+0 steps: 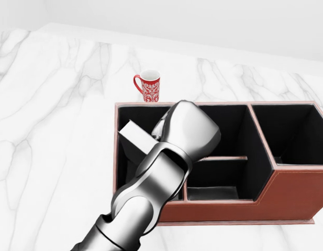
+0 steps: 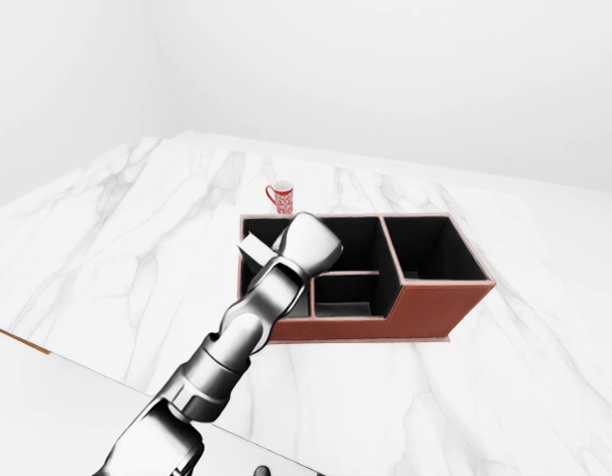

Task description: Pick up the book and place it in the left compartment of the caddy.

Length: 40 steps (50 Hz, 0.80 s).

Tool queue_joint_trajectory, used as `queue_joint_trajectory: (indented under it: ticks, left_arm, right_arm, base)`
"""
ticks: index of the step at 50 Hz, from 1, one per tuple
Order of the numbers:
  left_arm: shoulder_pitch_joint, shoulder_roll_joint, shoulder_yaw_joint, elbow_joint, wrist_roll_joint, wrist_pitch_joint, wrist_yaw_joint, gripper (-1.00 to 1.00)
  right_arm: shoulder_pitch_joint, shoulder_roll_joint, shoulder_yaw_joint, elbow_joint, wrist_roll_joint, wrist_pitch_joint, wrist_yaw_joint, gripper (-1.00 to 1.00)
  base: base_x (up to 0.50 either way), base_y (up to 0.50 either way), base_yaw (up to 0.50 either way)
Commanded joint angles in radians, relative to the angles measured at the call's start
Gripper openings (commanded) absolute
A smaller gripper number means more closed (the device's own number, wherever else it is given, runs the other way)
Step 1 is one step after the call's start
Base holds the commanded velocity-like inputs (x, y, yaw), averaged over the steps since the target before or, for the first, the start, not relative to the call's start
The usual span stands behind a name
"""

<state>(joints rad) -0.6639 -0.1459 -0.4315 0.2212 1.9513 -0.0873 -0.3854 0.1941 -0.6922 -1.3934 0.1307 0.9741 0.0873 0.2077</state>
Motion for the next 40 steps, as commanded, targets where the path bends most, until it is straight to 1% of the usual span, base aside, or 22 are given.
queue_joint_trajectory:
  ticks: [1,3,11,20,22,25,33,34,36,40]
  left_arm:
    - [-0.013,0.0,-0.035,0.097,0.021,0.0,0.058,-1.0]
    - [-0.014,-0.001,-0.035,0.099,0.021,0.0,0.059,-1.0]
    - [-0.037,0.004,-0.046,0.204,0.021,0.0,0.112,-1.0]
    - [-0.065,-0.001,-0.03,0.362,0.021,0.0,0.228,-1.0]
    - [-0.074,0.001,-0.026,0.388,0.021,0.0,0.244,-1.0]
    - [-0.092,-0.001,-0.011,0.475,0.021,0.0,0.302,-1.0]
    - [-0.105,-0.01,0.006,0.58,0.021,0.0,0.373,-1.0]
    - [-0.107,-0.01,0.003,0.592,0.021,0.006,0.381,-1.0]
    - [-0.108,-0.014,0.012,0.602,0.021,0.009,0.395,-1.0]
    - [-0.11,-0.016,0.023,0.636,0.021,0.025,0.421,-1.0]
  right_arm:
    - [0.001,-0.002,-0.003,0.0,0.002,0.0,-0.001,1.0]
    - [0.001,-0.002,-0.003,0.0,0.002,0.0,-0.001,1.0]
    - [-0.005,0.002,0.01,0.011,-0.004,0.0,0.005,1.0]
    - [-0.002,0.002,0.006,0.005,-0.002,0.0,0.004,1.0]
    - [0.0,0.001,0.004,0.002,0.0,0.0,0.003,1.0]
    - [0.001,0.002,0.003,0.003,-0.001,0.0,0.004,1.0]
    - [0.003,0.003,0.0,-0.001,-0.002,0.0,0.005,1.0]
    - [0.003,0.003,-0.001,-0.003,-0.002,0.0,0.004,1.0]
    - [0.003,0.002,-0.003,-0.006,-0.001,0.0,0.002,1.0]
    - [0.004,0.004,-0.004,-0.006,-0.003,0.0,0.004,1.0]
  base:
    - [0.0,0.0,0.0]
    - [0.0,0.0,0.0]
    - [0.0,0.0,0.0]
    - [0.0,0.0,0.0]
    - [0.0,0.0,0.0]
    - [0.0,0.0,0.0]
    - [0.0,0.0,0.0]
    - [0.0,0.0,0.0]
    - [0.0,0.0,0.0]
    - [0.0,0.0,0.0]
